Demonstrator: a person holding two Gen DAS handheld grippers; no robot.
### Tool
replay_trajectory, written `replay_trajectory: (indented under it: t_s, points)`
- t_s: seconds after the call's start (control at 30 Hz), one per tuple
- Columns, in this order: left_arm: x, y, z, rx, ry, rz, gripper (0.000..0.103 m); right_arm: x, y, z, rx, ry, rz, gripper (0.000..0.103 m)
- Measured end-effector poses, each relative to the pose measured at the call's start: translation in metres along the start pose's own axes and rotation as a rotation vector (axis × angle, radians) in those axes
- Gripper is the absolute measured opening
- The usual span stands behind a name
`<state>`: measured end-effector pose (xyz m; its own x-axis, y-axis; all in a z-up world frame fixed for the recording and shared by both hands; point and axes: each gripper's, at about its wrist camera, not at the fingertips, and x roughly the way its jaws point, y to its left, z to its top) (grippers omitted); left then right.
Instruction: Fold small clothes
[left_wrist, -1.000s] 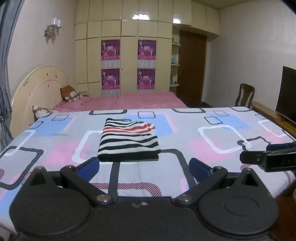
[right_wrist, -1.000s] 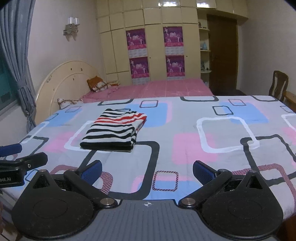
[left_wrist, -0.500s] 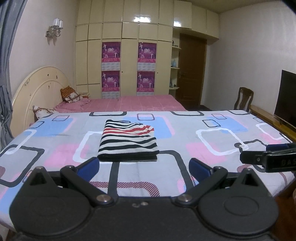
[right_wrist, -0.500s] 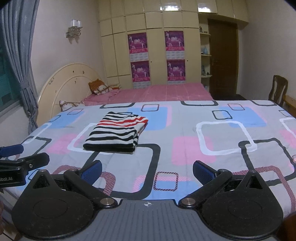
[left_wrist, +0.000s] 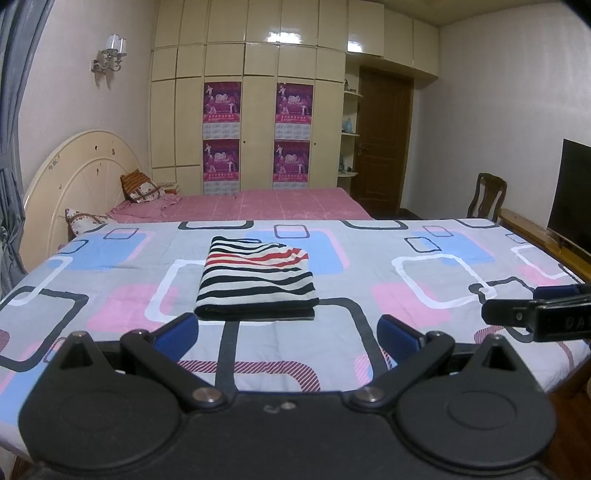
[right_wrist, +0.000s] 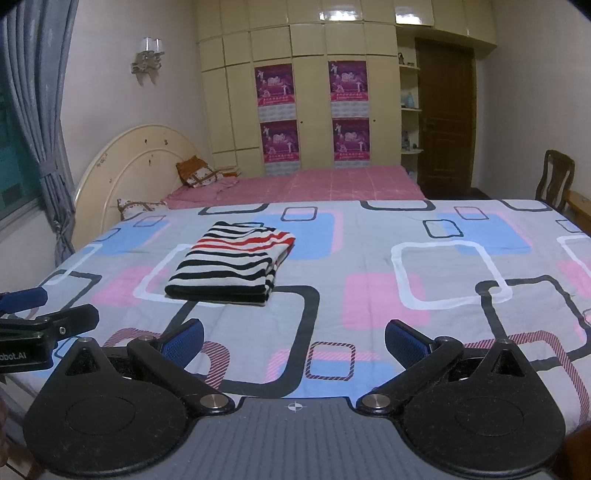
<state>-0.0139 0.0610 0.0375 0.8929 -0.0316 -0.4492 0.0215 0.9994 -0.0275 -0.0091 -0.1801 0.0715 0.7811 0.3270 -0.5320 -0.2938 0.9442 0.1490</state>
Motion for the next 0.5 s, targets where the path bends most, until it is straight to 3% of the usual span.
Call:
replay_trajectory:
  t_s: [0.5]
  points:
    - [0.0003, 0.0007, 0.0001, -0.001, -0.006, 0.0, 0.103, 0.005, 0.001, 0.0021, -0.003, 0.004, 0.007, 0.103]
